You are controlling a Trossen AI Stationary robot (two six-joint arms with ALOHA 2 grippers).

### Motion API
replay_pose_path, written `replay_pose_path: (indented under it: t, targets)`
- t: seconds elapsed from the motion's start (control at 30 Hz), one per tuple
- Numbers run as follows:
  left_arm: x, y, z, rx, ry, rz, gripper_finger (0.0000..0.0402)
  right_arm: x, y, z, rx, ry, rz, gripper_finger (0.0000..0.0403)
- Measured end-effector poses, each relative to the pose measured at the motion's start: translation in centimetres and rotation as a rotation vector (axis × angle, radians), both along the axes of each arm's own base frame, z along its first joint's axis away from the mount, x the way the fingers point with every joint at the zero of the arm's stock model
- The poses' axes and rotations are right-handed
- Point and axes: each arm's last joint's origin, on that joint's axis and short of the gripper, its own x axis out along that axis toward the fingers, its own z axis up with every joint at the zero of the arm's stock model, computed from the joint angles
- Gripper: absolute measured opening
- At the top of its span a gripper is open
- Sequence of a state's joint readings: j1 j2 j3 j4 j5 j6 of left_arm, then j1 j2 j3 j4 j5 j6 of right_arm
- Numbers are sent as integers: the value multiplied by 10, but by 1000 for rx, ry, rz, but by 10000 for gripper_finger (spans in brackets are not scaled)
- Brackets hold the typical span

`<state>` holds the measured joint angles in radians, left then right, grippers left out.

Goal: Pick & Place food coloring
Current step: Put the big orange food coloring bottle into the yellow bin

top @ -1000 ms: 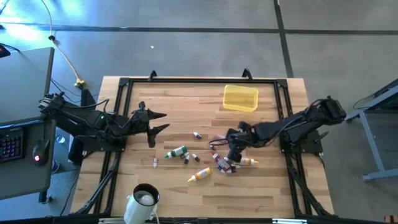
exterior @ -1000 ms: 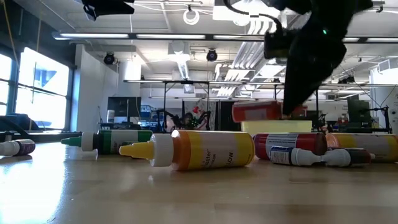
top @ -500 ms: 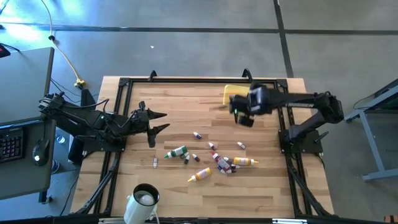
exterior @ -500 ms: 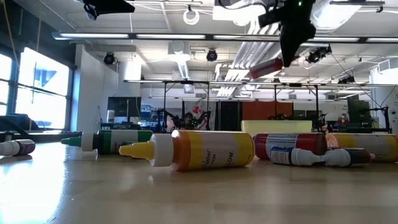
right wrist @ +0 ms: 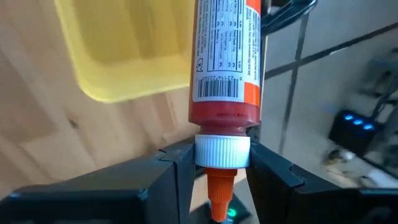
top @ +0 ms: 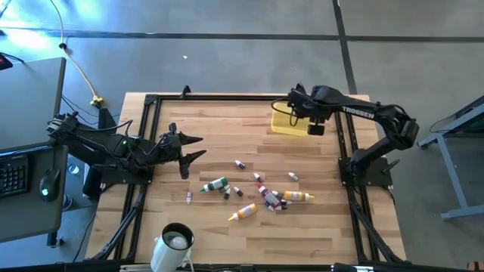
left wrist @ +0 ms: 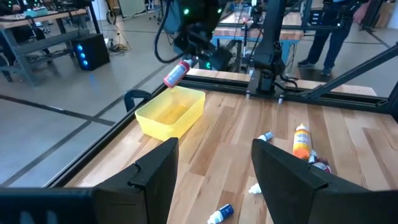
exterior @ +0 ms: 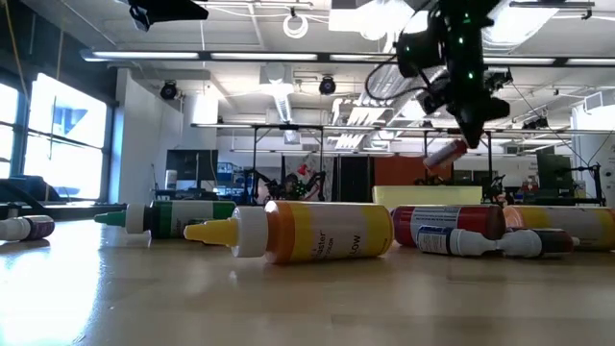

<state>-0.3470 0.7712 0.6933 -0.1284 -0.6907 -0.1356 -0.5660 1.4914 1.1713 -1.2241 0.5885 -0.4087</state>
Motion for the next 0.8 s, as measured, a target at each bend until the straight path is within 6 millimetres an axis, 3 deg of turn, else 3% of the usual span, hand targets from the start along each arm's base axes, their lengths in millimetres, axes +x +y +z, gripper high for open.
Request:
replay_pose_path:
  t: [0.17,0.47,0.67,0.8]
  targets:
    - [0,0,0,21,8,-3,201,-8,-4,-21,-26,230,201,114]
    - [0,0,0,32,12,-4,202,-3,-9,-42,-57,618,603,115]
    - [0,0,0,33,13,-3,201,6,-16,-42,-99,657,714,115]
    - [0,0,0,33,13,-3,201,6,-15,-43,-38,696,813,115]
